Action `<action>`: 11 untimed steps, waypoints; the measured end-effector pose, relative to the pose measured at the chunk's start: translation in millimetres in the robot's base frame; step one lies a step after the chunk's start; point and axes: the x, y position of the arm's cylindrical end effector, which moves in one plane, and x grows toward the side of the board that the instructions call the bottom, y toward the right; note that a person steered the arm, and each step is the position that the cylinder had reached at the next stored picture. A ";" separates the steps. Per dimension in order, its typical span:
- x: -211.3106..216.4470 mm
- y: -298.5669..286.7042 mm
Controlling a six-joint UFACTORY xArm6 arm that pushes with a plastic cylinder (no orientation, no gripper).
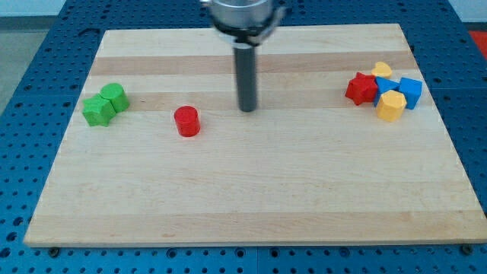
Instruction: Move the red circle into the green blocks
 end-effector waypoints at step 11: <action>-1.8 -163.2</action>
